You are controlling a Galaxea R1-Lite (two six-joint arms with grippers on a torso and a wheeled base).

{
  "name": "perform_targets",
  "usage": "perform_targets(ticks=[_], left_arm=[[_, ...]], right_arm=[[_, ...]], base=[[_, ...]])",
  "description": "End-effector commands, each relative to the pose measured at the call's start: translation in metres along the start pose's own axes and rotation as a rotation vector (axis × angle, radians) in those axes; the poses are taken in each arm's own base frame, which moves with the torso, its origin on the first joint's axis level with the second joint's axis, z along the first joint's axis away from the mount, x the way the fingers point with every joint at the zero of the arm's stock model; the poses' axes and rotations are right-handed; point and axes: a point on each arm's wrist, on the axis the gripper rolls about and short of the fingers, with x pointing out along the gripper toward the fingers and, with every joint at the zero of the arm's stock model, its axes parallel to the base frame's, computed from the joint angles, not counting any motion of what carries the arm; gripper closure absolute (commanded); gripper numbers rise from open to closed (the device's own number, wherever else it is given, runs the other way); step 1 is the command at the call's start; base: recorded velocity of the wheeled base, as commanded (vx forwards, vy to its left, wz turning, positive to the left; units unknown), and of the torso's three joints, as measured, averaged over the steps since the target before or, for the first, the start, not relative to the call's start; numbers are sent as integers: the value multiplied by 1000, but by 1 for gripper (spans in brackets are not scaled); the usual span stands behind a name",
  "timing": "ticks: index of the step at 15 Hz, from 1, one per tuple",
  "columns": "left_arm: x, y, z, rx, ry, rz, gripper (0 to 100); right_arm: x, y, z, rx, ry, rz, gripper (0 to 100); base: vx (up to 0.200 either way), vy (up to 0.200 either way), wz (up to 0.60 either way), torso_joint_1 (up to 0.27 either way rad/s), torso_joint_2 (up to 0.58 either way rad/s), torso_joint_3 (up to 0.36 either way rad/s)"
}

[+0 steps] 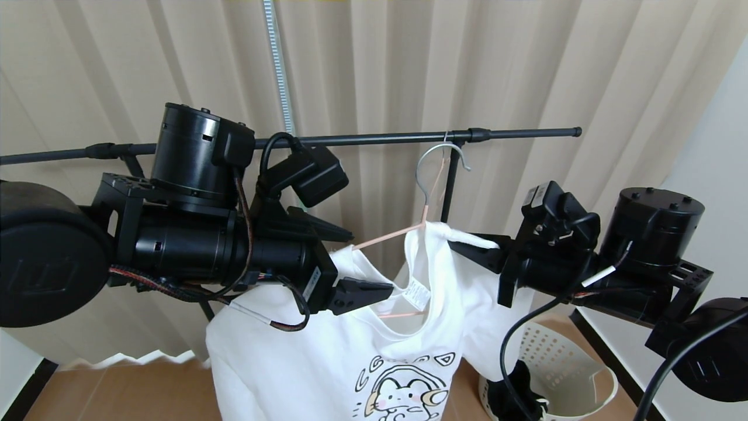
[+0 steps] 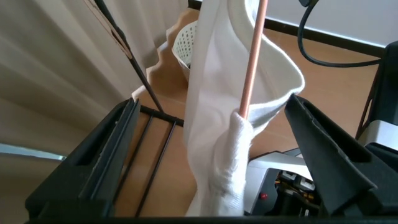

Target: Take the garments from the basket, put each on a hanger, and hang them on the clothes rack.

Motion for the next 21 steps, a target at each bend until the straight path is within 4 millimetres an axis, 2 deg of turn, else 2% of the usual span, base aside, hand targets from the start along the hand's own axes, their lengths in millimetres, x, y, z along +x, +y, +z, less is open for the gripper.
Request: perform_targets(ticks=[1,2,9,13,18,19,21], left_arm=[[0,0,-1,-2,4,-2,0],[0,-1,-2,-1,6,-3,100],[-4,-3,-3,35,3,-3,100],[-15,-7,-1,42,-17,6,100],[-20,-7,-2,44,-31,18,100],[-19,-7,-1,46,-48,26,100],[-19,-6,-3,50,-62,42,100]], right_arm=[[0,2,2,-2,-6,5,100],[-3,3,4,-5,-13,3,100],[-5,2,7,-9,-20,0,100],[-7,3,9,-14,-26,-1,100],[-8,4,11,-13,-28,-10,100],[-8,4,11,-14,-29,-10,0],[-10,4,13,-15,-33,-11,0]], base=[[0,0,0,0,0,0],[0,0,0,0,0,0],[0,0,0,0,0,0],[0,0,0,0,0,0],[0,0,0,0,0,0],[0,0,0,0,0,0],[0,0,0,0,0,0]])
